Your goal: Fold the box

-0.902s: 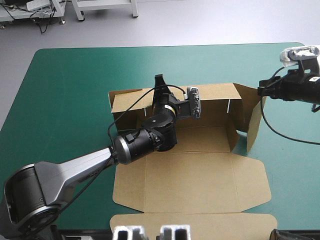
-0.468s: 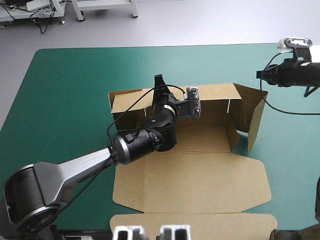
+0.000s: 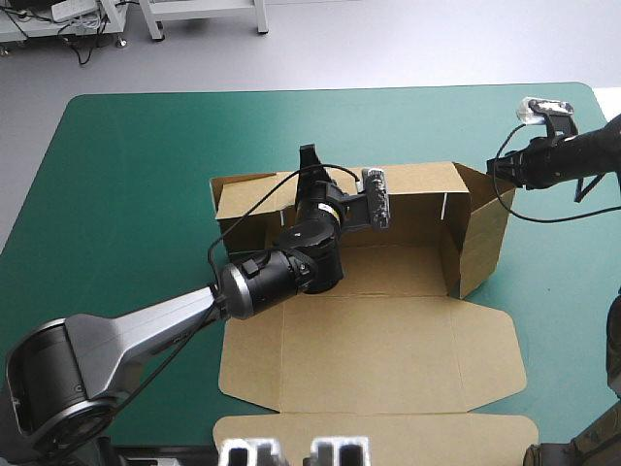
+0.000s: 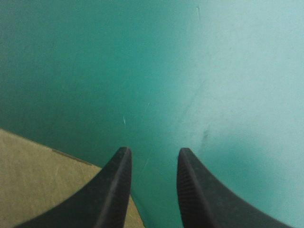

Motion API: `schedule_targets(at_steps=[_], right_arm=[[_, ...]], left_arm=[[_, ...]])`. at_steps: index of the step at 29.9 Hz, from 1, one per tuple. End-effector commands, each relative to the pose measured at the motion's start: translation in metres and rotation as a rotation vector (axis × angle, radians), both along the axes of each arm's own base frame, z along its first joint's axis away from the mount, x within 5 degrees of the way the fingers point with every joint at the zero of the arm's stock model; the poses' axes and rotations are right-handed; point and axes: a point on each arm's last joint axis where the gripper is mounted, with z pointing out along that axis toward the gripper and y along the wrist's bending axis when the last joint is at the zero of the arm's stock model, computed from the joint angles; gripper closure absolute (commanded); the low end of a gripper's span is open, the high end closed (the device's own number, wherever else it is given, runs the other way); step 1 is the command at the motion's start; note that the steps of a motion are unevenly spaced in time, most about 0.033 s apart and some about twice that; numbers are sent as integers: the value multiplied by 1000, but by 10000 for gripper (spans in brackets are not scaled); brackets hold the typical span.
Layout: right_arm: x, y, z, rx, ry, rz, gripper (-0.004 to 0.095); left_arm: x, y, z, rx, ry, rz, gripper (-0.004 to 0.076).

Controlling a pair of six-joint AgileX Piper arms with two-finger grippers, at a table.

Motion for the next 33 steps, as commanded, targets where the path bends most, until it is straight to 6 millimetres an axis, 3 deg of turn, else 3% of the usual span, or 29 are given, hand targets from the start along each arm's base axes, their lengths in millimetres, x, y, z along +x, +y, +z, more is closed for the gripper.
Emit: schedule_targets(at_steps=[1,9,17,33], right_arm=[[-16,7,16,47,-37,30,605],[-49,19,-6,100,-47,56,640],[-77,26,12,63,-138,68,640],[-126,40,11,12,-271,142,642]], left_arm=[[-12,-6,17,-122,7,-59,734],[-12,-6,18,-116,-2,-61,734],[-12,-6,18,-114,-5,-60,734],[-12,-8,18,-124,-11,-79,734]])
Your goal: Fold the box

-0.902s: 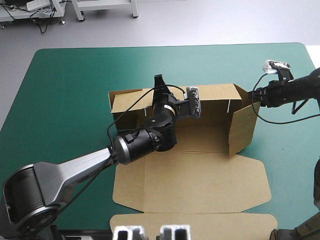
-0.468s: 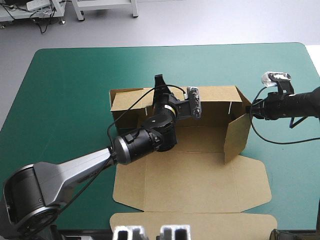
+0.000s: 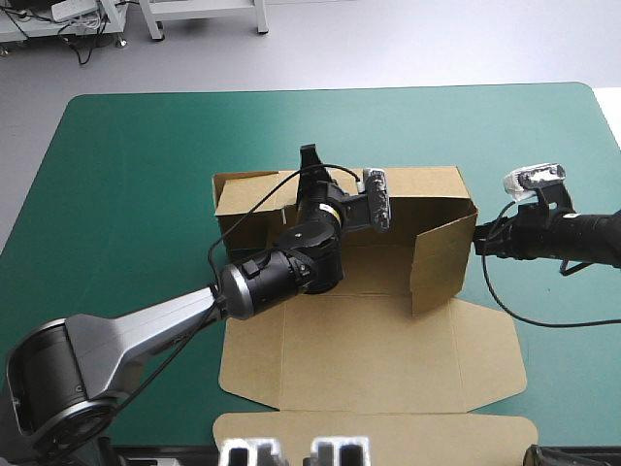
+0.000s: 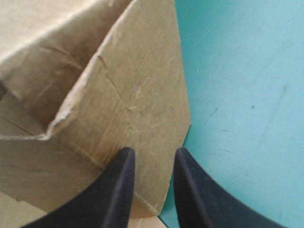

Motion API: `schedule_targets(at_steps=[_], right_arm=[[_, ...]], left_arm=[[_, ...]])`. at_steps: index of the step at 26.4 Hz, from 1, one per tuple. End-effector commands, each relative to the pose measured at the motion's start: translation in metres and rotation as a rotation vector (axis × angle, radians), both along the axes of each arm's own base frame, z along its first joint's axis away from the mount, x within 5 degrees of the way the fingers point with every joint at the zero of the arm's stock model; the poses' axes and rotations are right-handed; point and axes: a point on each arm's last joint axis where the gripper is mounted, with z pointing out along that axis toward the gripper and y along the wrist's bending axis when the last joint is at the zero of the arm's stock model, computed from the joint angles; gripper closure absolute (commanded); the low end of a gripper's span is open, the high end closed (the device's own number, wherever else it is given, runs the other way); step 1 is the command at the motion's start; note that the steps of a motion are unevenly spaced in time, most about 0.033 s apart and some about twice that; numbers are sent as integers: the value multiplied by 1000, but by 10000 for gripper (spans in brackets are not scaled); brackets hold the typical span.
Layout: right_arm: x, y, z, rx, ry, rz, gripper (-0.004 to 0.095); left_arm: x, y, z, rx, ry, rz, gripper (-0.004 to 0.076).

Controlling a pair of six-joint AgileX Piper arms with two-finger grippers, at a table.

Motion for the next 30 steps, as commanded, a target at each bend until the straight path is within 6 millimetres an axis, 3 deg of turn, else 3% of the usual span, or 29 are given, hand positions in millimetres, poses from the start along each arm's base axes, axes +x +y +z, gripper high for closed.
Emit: schedule_targets(at_steps=[1,17,24,30], right_arm=[[-8,4,18,23,-82,18,642],[-15,11,18,16,-82,168,593],[-3,13,9,47,-112,224,583],[21,11,-11,119,-116,247,566]], left_arm=[[-11,-7,18,-121,-7,-76,734],[-11,-9,19,-127,-14,-95,734],[-11,-10,19,-140,-17,-110,734],[-11,-12,27,-158,-36,-116,734]])
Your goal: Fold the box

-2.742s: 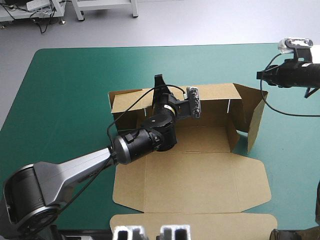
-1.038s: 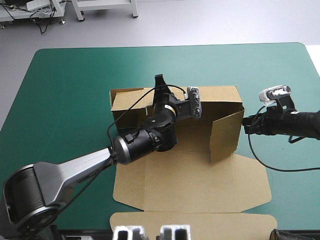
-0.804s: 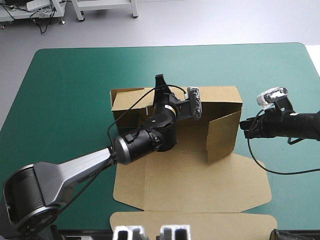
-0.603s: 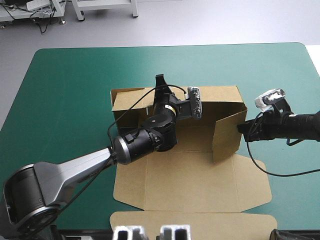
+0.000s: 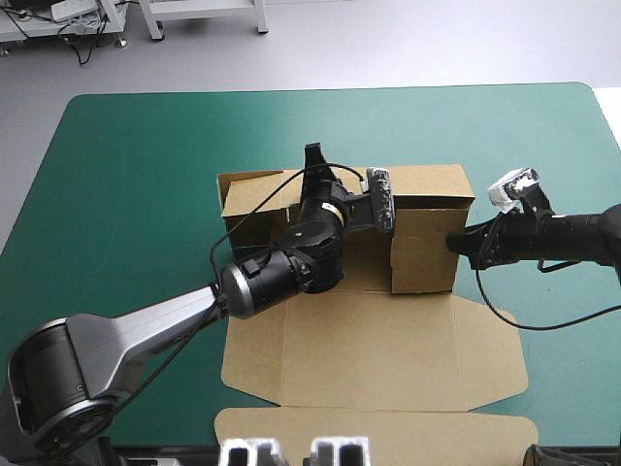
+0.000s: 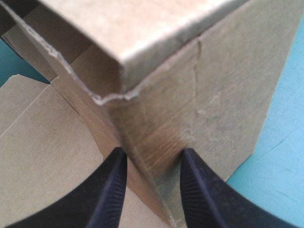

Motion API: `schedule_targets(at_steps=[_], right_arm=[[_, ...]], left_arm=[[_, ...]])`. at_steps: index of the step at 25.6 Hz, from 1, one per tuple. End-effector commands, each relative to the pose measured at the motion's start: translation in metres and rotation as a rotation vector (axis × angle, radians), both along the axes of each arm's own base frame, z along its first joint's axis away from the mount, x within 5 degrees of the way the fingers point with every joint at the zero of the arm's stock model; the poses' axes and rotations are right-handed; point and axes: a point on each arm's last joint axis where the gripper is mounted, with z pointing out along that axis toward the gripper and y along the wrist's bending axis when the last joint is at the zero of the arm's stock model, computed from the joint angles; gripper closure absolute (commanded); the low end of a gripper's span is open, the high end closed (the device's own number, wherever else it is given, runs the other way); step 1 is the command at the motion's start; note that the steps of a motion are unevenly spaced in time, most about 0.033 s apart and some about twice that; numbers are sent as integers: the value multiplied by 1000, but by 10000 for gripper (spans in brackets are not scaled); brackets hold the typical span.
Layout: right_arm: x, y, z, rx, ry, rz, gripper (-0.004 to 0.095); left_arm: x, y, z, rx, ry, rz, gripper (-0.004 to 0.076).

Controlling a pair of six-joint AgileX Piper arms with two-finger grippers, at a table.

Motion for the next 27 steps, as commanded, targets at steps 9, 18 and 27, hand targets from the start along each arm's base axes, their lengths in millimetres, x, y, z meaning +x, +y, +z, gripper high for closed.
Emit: schedule_targets(at_steps=[9,18,27], right_arm=[[28,-7,1,43,-146,-115,566],[32,-9,1,21,-201,-124,570],[33,-7,6,59,-245,-117,908]], left_arm=[[-12,-8,23,-127,0,-94,734],[-13,-8,22,-115,6,-99,734],[-14,-8,21,-122,25,-98,734]])
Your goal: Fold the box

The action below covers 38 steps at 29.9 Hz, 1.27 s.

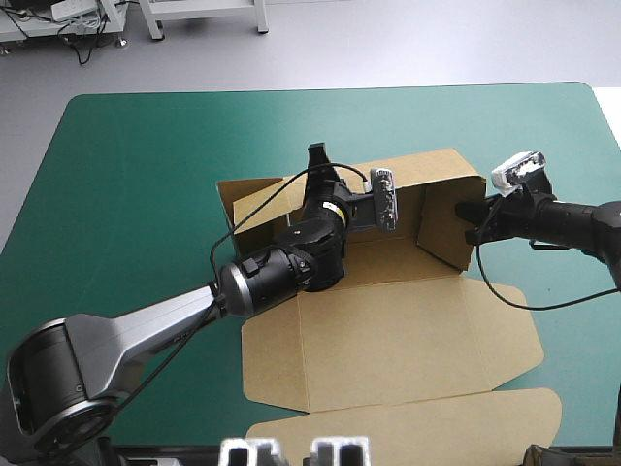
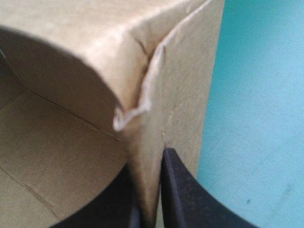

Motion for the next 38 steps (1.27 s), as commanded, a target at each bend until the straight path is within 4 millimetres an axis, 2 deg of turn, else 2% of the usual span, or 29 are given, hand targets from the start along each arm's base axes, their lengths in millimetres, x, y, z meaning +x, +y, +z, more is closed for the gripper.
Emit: schedule_targets(at_steps=[1,4,7,9,13,15,17,24,30,35,38], right_arm=[[0,2,20,75,-63,-14,908],[-1,2,19,75,-58,-15,909],[-1,2,19,80,-53,-19,909],[-1,2,19,86,-43,-26,909],[-1,2,18,78,-32,-22,909],[-1,2,18,79,-31,-24,909],[-1,2,18,79,-31,-24,909],[-1,2,18,78,-32,-26,909],[-2,2,17,72,-13,-30,909],[-3,1,15,59,7,-34,909],[-3,1,15,58,5,-34,908]], left_arm=[[-12,-6,20,-120,4,-67,734],[-12,-6,20,-120,4,-67,731],[-11,-6,22,-105,-21,-72,685],[-10,-5,23,-84,-52,-77,613],[-8,-5,26,-68,-90,-79,357],[-8,-5,26,-78,-94,-83,255],[-9,-6,26,-94,-88,-73,208],[-12,-9,35,-168,-105,-49,211],[-25,-20,73,-207,-243,-91,211],[-32,-19,105,-266,-312,-72,213],[-32,-14,121,-301,-331,-35,275]])
